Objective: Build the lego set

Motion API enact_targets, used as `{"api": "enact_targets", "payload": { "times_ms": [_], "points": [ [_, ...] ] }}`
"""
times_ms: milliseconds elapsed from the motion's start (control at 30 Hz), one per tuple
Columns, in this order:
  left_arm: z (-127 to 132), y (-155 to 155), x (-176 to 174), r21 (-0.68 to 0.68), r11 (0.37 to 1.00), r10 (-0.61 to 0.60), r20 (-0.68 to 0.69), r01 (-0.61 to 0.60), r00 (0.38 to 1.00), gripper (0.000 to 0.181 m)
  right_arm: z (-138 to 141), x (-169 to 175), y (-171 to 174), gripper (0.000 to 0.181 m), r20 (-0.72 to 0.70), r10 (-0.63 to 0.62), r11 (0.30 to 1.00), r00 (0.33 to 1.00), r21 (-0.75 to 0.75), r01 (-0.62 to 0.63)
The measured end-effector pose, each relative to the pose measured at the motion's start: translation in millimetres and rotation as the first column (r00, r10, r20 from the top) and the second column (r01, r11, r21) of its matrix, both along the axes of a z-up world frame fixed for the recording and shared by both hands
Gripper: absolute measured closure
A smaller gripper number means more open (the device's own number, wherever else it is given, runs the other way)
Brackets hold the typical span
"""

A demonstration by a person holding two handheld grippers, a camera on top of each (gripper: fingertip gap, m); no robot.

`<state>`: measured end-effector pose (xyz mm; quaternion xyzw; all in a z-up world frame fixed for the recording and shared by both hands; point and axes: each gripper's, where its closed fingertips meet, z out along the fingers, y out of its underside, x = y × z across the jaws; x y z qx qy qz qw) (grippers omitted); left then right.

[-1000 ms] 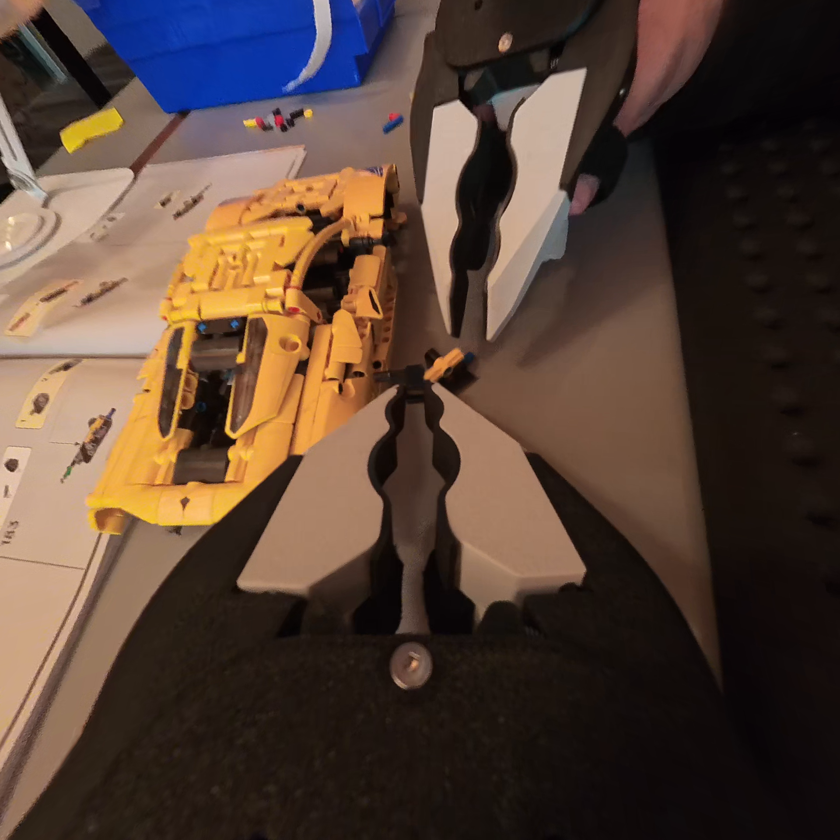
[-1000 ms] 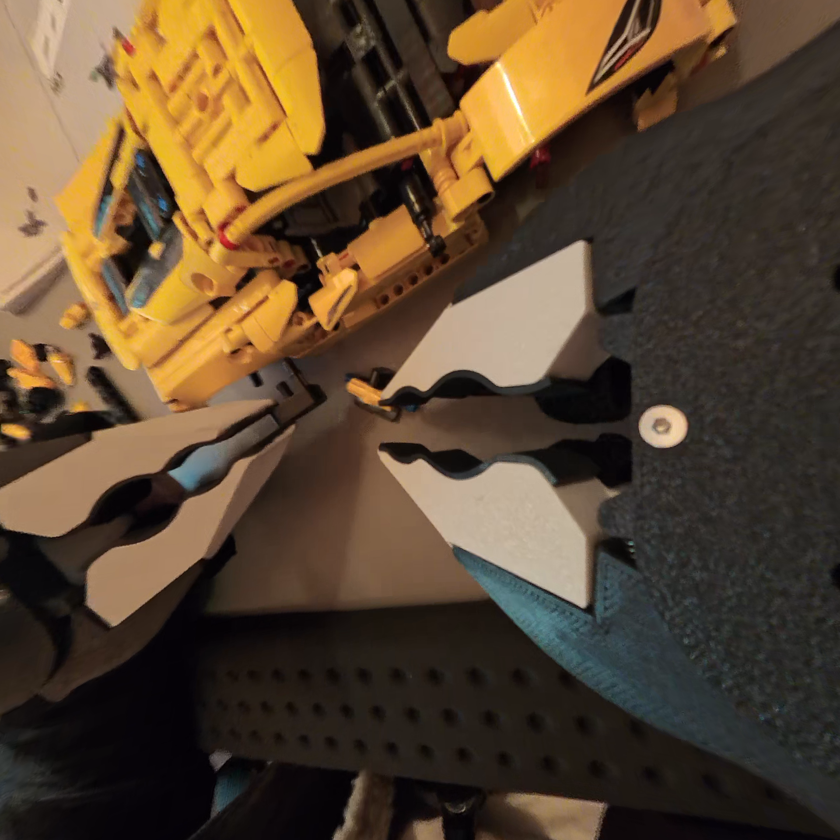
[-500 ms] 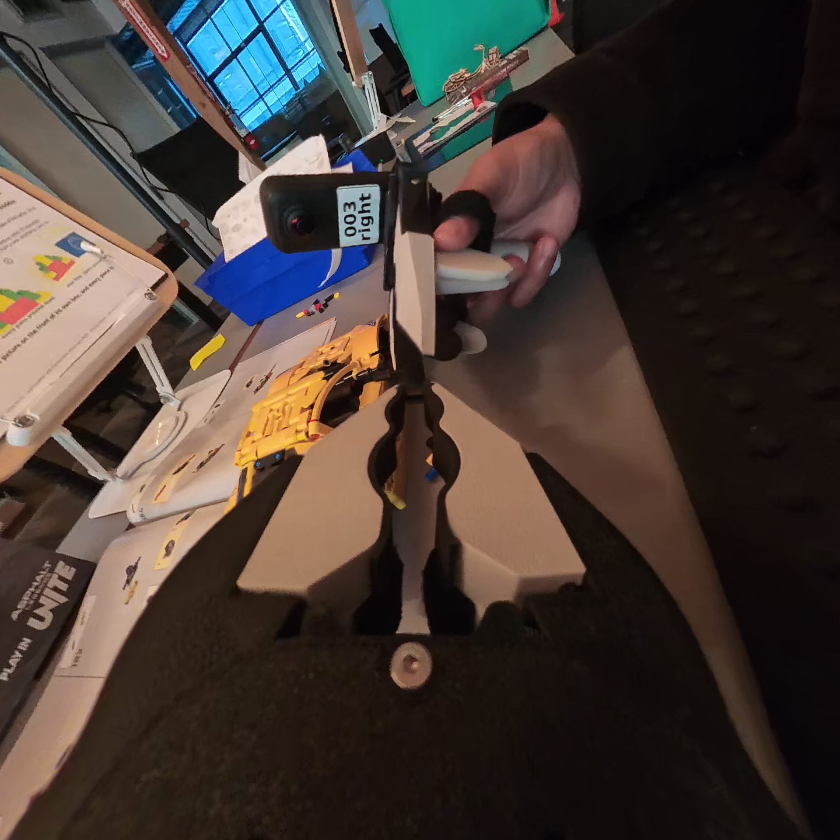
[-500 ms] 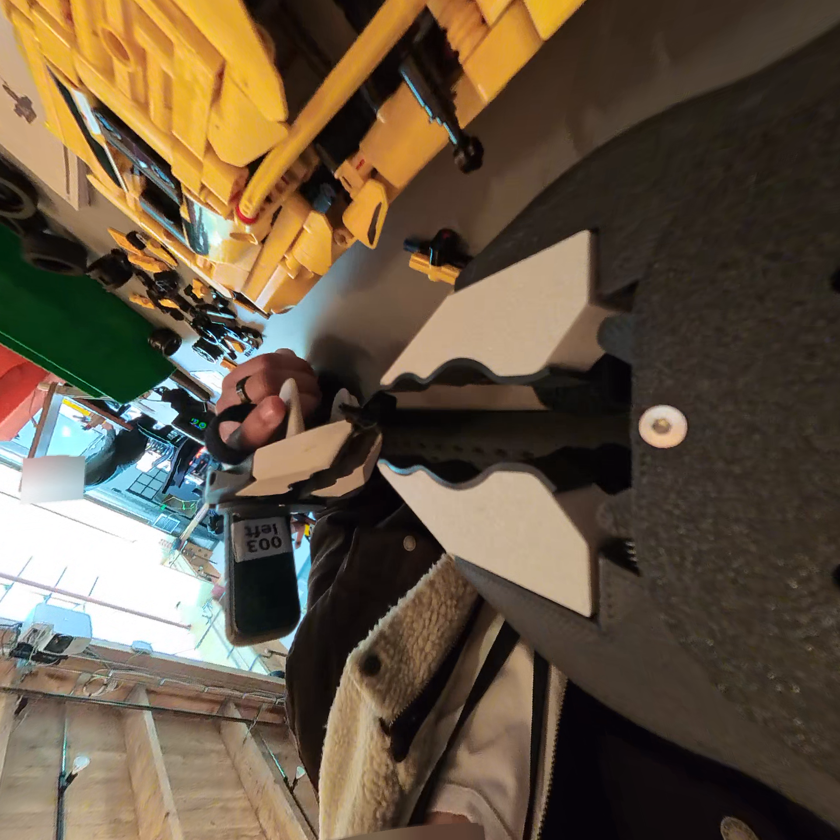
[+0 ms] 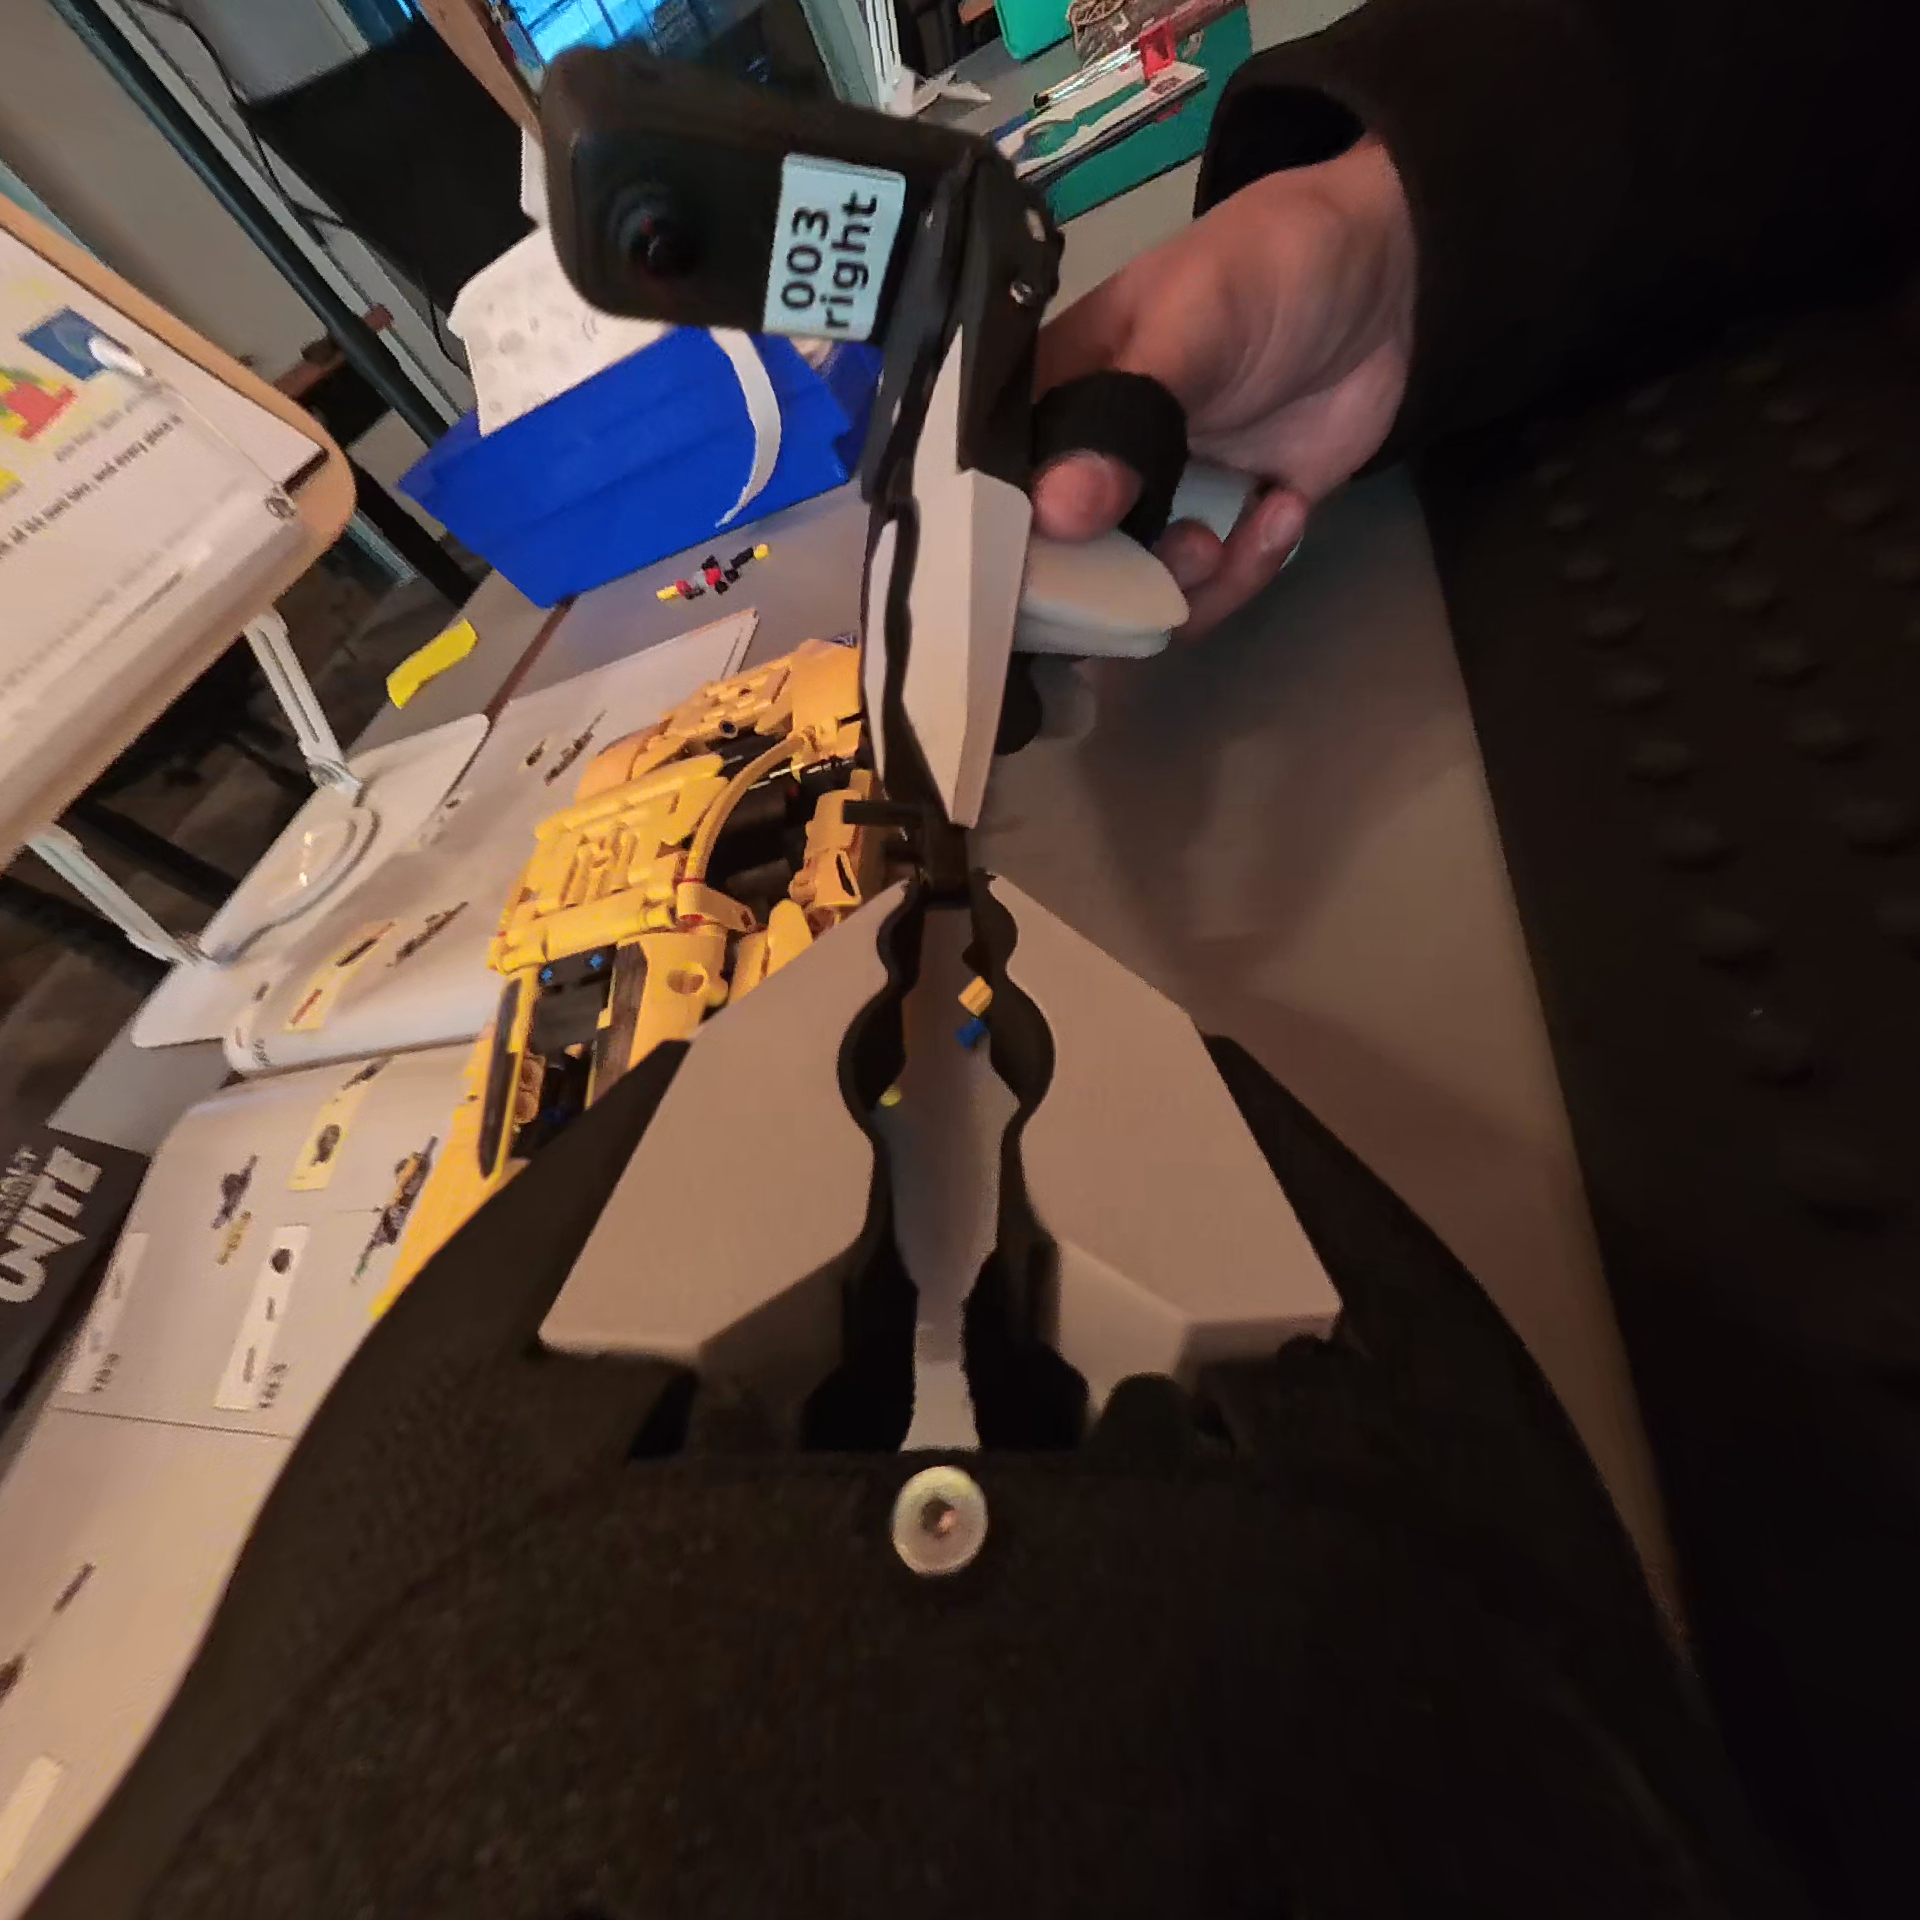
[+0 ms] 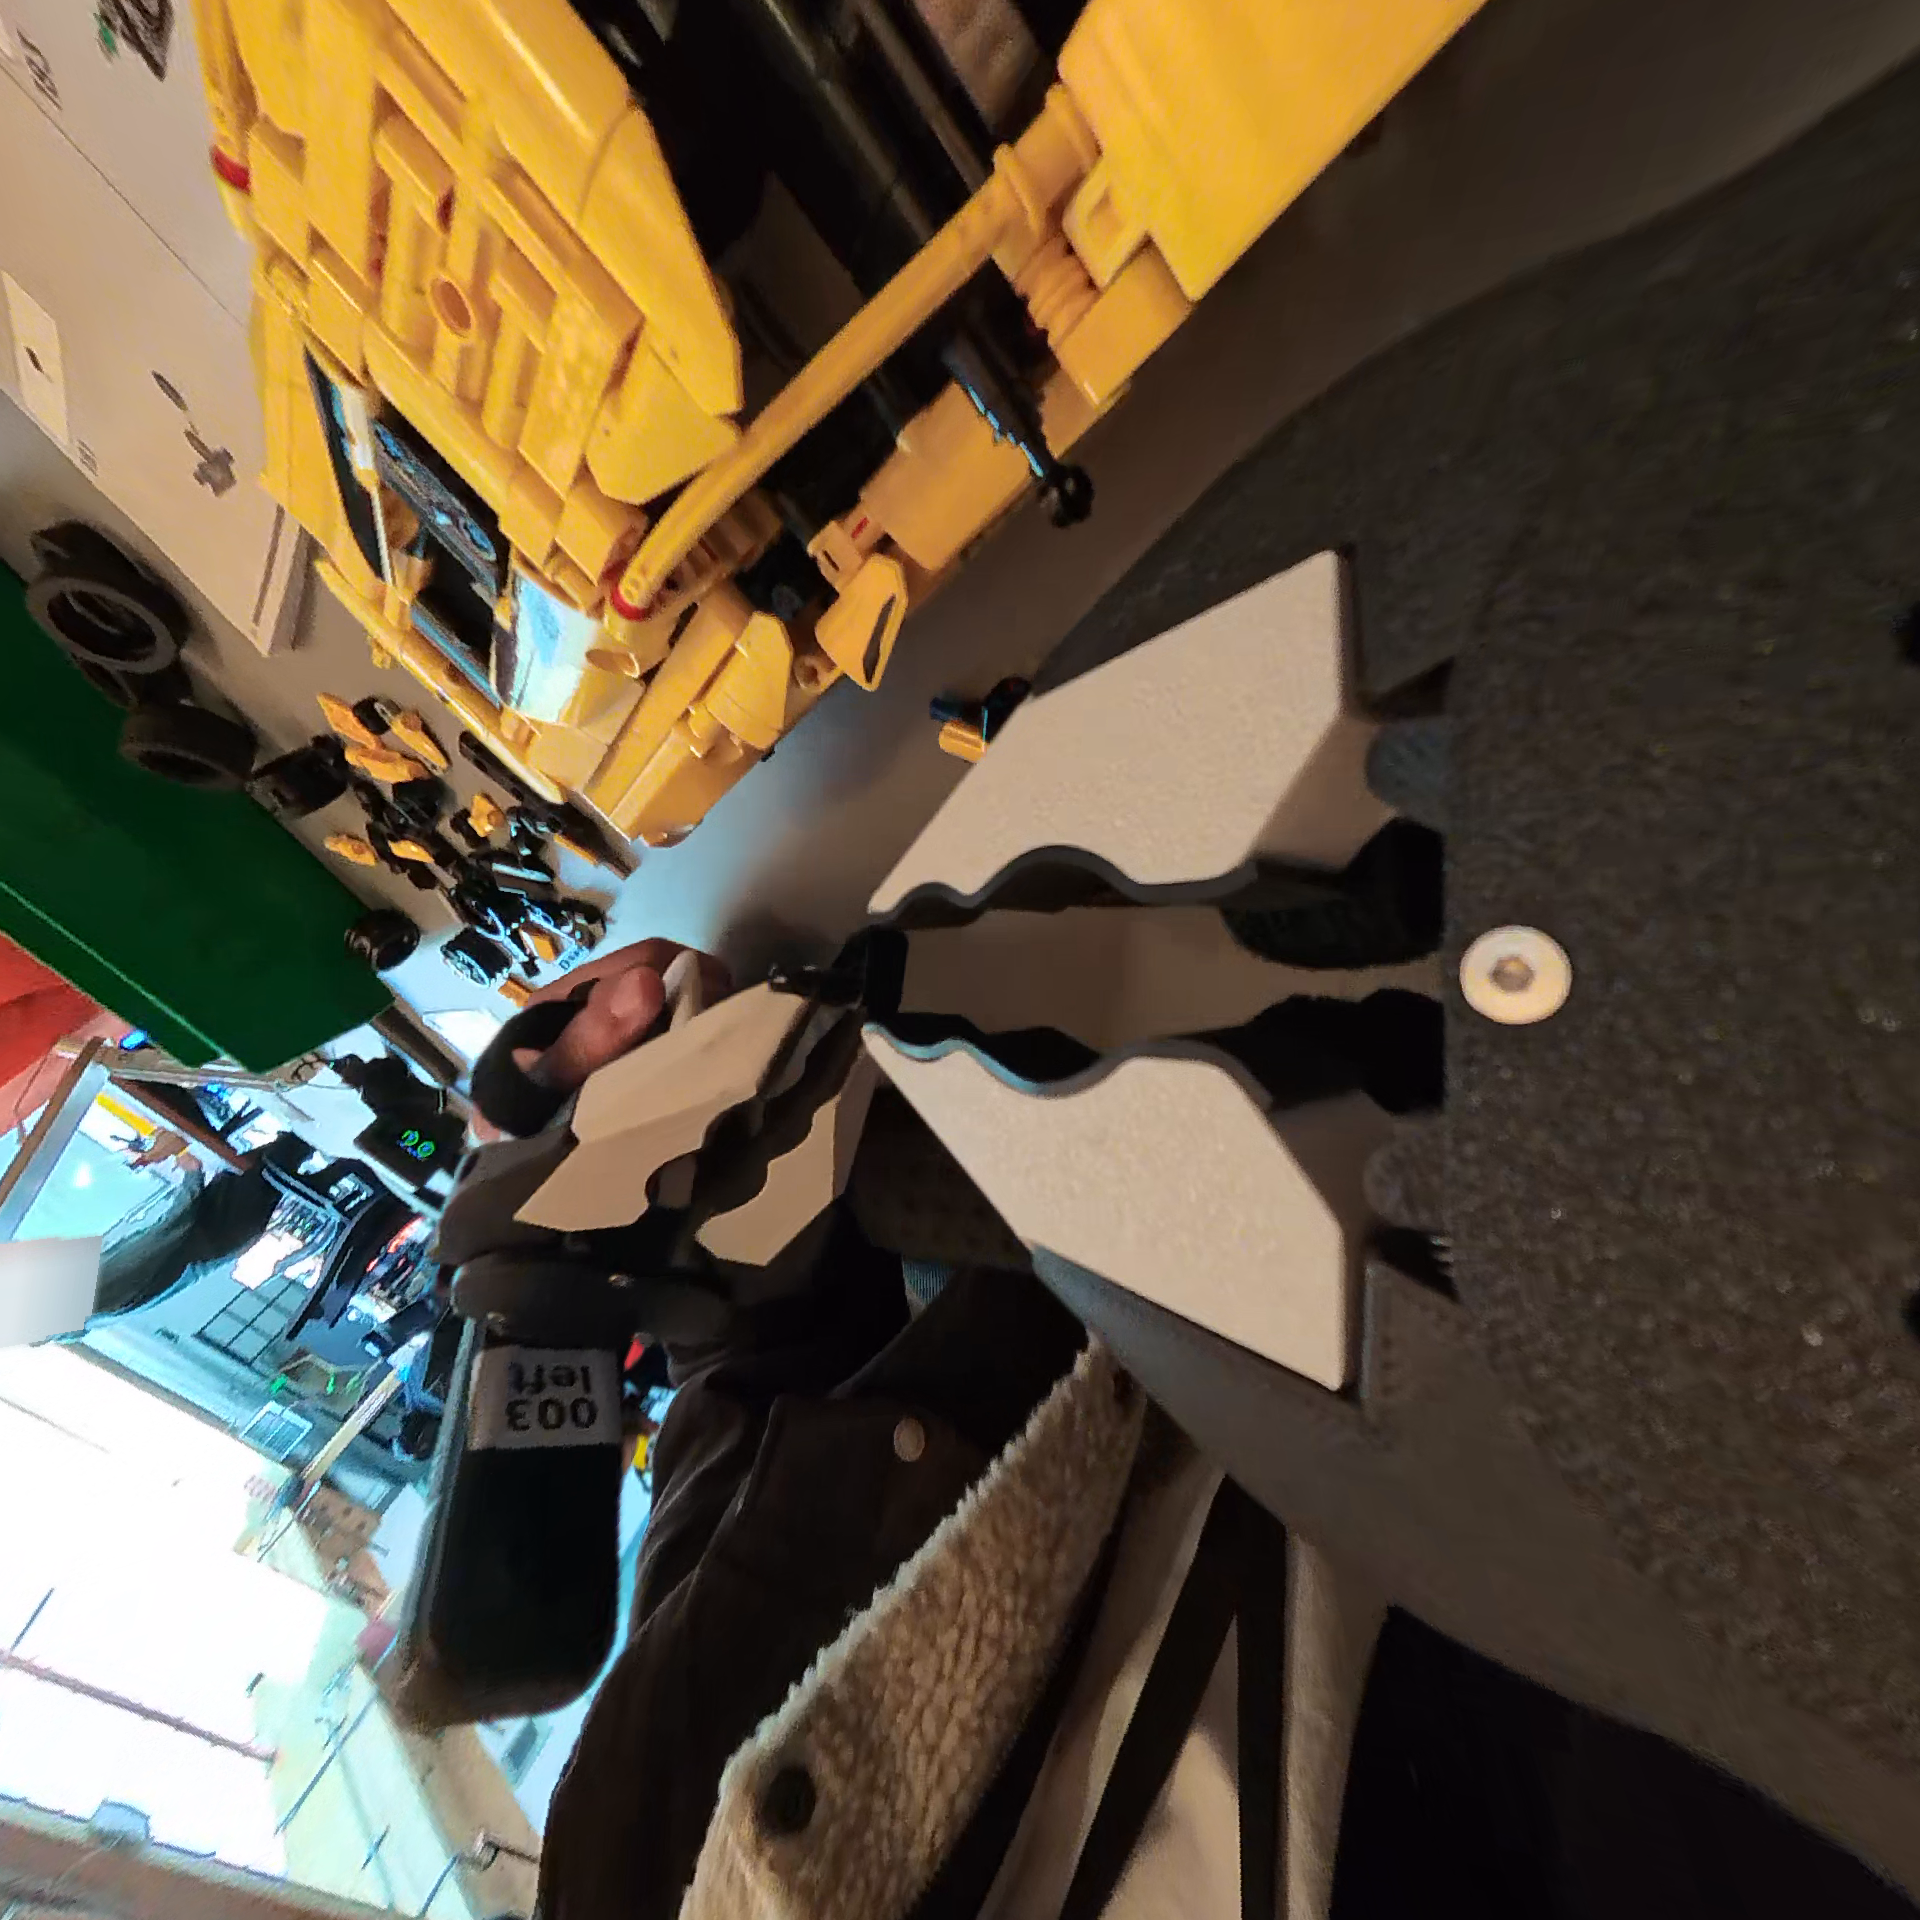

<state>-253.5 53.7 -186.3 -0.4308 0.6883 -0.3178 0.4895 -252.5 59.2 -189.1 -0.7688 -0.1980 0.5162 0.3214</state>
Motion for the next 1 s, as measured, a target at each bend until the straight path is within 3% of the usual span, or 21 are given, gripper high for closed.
{"api": "enact_targets", "payload": {
  "times_ms": [167, 1000],
  "points": [
    [-3, 3, 0, -0.078, 0.997, 0.005, -0.020, -0.007, 1.000, 0.173, -1, 2, 1, 0.167, -0.004, -0.007, 1.000, 1.000, -0.009, 0.007],
    [6, -3, -1, -0.065, 0.998, -0.023, 0.018, 0.024, 1.000, 0.174, 9, -6, -8, 0.167, -0.163, 0.060, 0.993, 0.985, -0.090, -0.075]
  ]
}}
